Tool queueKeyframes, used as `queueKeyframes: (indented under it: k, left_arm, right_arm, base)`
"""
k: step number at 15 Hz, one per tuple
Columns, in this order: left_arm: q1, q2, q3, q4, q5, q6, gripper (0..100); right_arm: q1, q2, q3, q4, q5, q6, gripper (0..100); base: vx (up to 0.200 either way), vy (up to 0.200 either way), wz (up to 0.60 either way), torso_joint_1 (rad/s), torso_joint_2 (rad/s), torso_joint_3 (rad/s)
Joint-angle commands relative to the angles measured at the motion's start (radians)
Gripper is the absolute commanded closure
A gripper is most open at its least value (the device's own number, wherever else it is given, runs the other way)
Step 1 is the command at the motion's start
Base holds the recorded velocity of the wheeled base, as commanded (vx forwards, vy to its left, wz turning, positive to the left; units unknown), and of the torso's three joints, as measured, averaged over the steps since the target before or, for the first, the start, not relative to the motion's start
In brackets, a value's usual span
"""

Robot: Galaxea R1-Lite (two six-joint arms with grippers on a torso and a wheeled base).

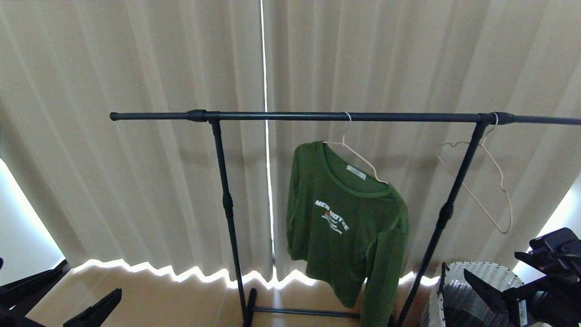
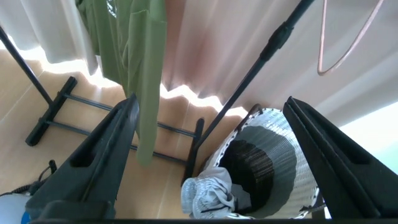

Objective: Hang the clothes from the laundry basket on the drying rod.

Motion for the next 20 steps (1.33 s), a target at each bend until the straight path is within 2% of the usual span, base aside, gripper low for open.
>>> queueKeyframes:
  k: [1, 20]
  left_arm:
    - [0.000, 0.003, 0.003, 0.000, 0.000, 0.001, 0]
    - [-0.011, 0.003, 0.031, -0.021, 0.002, 0.010, 0]
  right_arm:
    - [0.000, 0.001, 0.001, 0.000, 0.000, -0.001, 0]
    - [0.002, 0.006, 0.025, 0.006, 0.002, -0.041, 0]
  base:
    - [0.000, 0.000, 0.00, -0.110, 0.25, 0.134]
    - [0.000, 0.000, 0.00, -0.185, 0.48, 0.291]
